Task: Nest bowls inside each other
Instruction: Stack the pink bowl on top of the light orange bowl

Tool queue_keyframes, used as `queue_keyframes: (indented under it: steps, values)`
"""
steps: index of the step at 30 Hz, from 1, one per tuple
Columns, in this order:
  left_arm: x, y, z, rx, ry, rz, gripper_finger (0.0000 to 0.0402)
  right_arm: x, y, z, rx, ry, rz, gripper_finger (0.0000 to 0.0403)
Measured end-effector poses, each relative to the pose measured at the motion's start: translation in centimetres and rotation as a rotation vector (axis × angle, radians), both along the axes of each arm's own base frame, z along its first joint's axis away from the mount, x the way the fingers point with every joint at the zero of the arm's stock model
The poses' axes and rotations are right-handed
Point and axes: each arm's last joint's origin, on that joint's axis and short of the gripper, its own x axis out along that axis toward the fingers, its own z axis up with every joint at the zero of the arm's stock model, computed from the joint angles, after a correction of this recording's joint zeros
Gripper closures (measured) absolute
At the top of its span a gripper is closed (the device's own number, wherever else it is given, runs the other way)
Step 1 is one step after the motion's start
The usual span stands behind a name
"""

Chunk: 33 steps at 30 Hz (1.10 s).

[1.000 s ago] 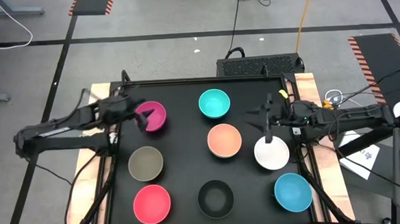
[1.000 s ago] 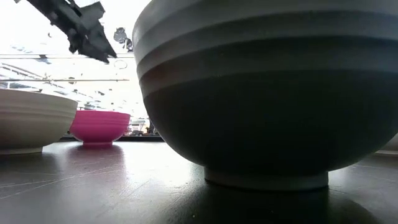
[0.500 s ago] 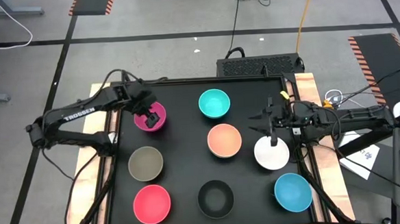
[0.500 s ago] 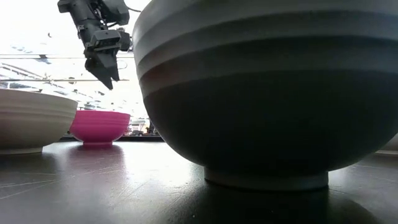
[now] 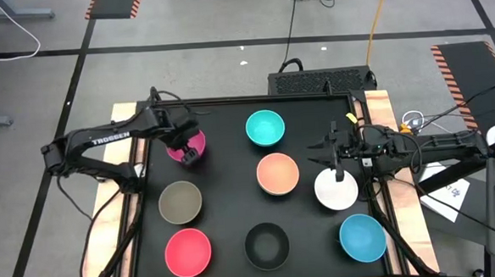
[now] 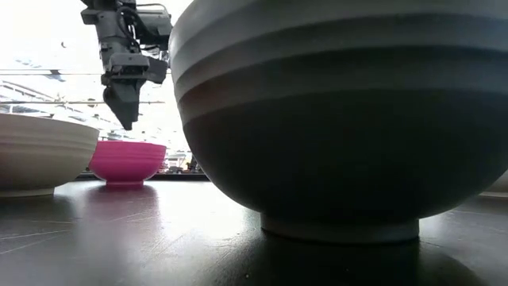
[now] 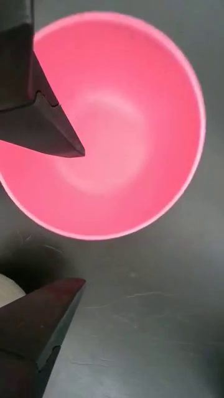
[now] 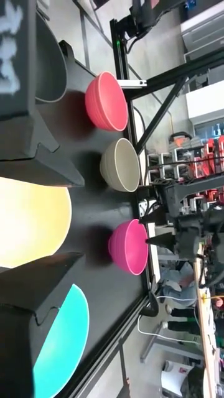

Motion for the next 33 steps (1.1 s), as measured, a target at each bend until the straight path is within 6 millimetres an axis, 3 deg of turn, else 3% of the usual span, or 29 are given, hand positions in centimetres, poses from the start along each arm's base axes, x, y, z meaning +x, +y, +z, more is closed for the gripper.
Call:
queue_keyframes:
  steps: [17, 20, 24, 29, 33]
  values:
    - [3.6, 1.6, -4.8, 0.049, 0.123, -0.004, 0.0064, -0.1, 0.5, -0.4, 0.017, 0.038, 0.029, 0.0227]
    - [3.9, 2.0, -5.3, 0.059, 0.128, -0.012, 0.0081, -0.1, 0.6, -0.4, 0.025, 0.044, 0.038, 0.0227]
    - [4.1, 2.0, -5.6, 0.05, 0.13, -0.06, 0.0173, -0.1, 0.8, -0.4, 0.025, 0.044, 0.052, 0.0227]
    - [4.1, 2.0, -5.6, 0.066, 0.131, -0.103, 0.0366, -0.1, 0.9, -0.4, 0.023, 0.042, 0.057, 0.0227]
    - [4.4, 1.9, -5.5, 0.128, 0.136, -0.159, 0.0391, -0.1, 0.9, -0.4, 0.02, 0.04, 0.057, 0.0227]
